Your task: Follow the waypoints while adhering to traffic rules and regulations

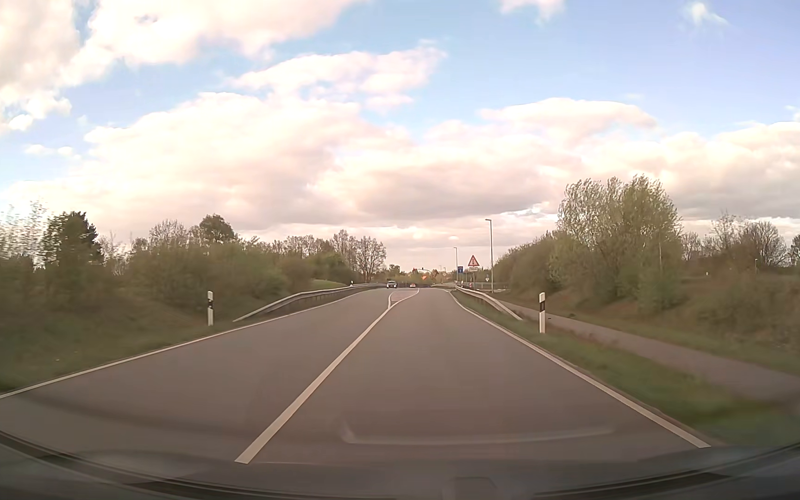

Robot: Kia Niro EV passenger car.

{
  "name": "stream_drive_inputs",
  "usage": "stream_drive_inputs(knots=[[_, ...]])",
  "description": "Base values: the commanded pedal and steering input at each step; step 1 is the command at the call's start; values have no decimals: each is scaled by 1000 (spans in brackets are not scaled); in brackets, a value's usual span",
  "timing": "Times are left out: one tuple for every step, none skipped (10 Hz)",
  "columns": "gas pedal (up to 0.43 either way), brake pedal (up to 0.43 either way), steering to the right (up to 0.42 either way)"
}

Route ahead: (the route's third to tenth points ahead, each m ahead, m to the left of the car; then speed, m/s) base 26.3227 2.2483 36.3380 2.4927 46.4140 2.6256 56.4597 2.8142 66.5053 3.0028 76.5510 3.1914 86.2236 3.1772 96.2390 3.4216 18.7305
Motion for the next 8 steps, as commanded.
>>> stream_drive_inputs(knots=[[0,0,1],[0,0,1],[0,0,0],[0,0,1],[0,0,1],[0,0,0],[0,0,0],[0,0,0]])
